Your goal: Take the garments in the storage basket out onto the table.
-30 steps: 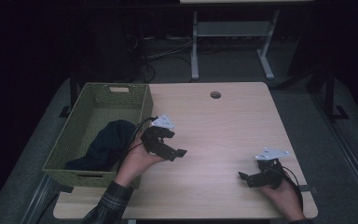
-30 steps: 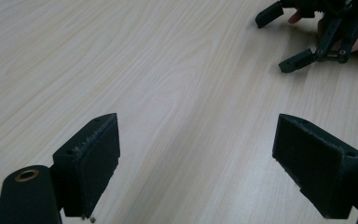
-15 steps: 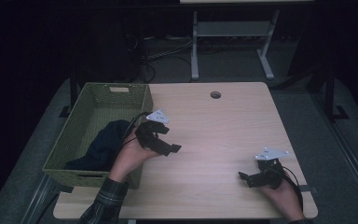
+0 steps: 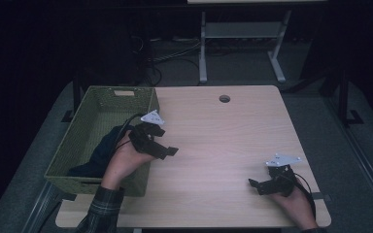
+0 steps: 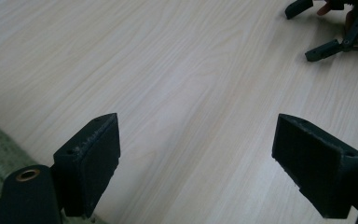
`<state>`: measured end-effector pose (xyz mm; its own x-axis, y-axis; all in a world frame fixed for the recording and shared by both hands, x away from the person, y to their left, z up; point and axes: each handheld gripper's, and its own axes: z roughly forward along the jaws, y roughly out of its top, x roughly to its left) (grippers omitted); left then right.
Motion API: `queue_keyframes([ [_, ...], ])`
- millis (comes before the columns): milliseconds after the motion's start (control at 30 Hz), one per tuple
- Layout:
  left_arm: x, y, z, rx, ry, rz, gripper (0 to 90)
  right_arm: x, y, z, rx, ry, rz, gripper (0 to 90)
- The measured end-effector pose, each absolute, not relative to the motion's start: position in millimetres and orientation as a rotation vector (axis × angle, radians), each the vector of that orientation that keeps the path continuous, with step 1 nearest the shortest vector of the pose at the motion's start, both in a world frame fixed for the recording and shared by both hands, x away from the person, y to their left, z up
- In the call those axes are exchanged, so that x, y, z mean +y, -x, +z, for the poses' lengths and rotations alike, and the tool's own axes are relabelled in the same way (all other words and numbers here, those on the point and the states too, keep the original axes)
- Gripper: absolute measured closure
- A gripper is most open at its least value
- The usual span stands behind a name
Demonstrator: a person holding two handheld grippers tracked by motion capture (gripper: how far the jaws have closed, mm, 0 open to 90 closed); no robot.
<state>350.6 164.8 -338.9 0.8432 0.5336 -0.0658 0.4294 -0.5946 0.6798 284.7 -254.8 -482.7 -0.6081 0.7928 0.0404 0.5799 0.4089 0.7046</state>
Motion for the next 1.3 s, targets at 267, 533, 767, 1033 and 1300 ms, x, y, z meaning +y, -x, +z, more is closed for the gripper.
queue_keyframes([
  [267, 183.4, -349.8, -332.9, 0.734, -2.281, 0.206, 15.1, -254.8, -284.7, -482.7, 2.369, -1.193, 1.005, 2.5],
  [533, 199.4, -349.0, -330.1, 0.774, -2.284, 0.221, 15.1, -254.8, -284.7, -482.8, 2.369, -1.193, 1.005, 2.5],
  [767, 217.0, -347.1, -325.3, 0.817, -2.271, 0.246, 15.1, -254.8, -284.7, -482.7, 2.369, -1.193, 1.005, 2.5],
  [1033, 236.7, -345.1, -322.3, 0.873, -2.273, 0.275, 15.1, -254.9, -284.9, -482.8, 2.369, -1.189, 1.006, 2.5],
  [1300, 257.6, -343.4, -319.9, 0.933, -2.271, 0.311, 15.1, -254.9, -284.9, -482.8, 2.369, -1.188, 1.006, 2.5],
])
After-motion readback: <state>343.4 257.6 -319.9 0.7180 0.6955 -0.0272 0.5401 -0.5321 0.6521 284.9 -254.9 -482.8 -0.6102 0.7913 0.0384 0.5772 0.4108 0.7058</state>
